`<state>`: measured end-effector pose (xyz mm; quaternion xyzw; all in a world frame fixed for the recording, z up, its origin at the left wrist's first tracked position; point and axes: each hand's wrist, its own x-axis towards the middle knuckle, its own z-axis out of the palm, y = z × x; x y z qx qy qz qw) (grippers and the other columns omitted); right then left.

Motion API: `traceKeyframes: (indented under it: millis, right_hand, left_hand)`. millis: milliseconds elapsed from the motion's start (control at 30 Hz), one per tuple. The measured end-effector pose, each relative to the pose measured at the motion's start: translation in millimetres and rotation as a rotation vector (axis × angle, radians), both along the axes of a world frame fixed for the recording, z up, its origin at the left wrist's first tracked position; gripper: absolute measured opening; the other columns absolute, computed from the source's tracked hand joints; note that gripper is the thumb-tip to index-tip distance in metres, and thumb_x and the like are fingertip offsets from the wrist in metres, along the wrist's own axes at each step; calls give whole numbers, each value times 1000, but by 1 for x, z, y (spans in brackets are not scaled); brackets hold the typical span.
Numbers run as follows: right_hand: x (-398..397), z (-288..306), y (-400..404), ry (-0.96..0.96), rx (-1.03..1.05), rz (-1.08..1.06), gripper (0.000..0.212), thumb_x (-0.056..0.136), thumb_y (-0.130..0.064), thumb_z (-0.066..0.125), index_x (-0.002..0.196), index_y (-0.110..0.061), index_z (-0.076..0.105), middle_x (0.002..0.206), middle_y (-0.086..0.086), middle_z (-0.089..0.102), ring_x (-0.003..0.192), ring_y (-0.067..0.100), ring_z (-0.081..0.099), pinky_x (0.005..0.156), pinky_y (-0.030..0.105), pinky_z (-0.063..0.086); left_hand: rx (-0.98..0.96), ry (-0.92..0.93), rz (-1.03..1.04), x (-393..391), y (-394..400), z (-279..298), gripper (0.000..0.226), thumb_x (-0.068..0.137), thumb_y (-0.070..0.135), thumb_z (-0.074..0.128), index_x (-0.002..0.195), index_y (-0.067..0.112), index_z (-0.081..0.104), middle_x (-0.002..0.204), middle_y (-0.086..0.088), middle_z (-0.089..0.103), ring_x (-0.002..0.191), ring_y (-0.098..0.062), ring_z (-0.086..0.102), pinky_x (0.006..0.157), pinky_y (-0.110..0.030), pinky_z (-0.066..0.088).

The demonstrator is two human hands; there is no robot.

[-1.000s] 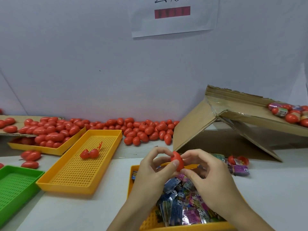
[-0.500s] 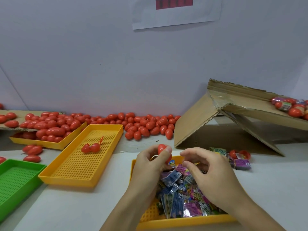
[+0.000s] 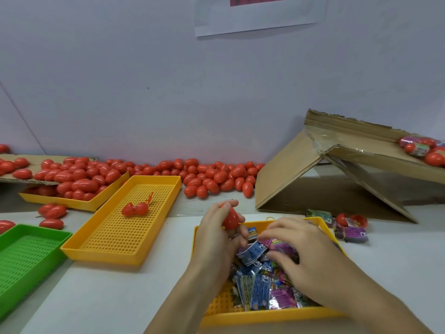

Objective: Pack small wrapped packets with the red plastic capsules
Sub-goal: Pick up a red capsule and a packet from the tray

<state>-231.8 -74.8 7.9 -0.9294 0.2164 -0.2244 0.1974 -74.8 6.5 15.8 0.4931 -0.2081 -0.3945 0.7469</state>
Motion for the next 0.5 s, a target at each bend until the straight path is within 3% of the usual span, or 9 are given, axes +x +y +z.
traceKeyframes:
  millis: [133,167,300,500]
  right_hand:
    - [6,-5,3,143,-74,90,31,101,-29,51,128,-41,63,124,-28,54,115,-8,37,101,23,37]
    - [5,-5,2,152,-88,85,30,101,-30,51,127,-41,63,123,-28,55,114,-7,37,99,21,37]
    - [2,-5,0,155,-115,56,26,99,-37,56,122,-39,67,114,-27,57,103,-7,35,78,7,32]
    - [0,-3,2,63,-83,-19,19,92,-28,62,104,-34,75,95,-23,69,92,-4,57,79,16,49]
  left_hand:
    - [-14,20,-12,0,2,2,25,103,12,42,111,4,64,69,-8,64,54,-19,57,45,-26,46]
    - [-10,16,-16,0,2,2,25,103,11,41,110,3,64,68,-8,64,54,-19,57,45,-27,46]
    - [10,3,-26,-1,1,1,25,103,12,42,109,4,65,68,-8,65,55,-19,58,46,-26,47]
    - [-7,-8,-41,1,2,0,22,101,10,46,107,2,65,75,-13,68,56,-20,60,46,-26,48]
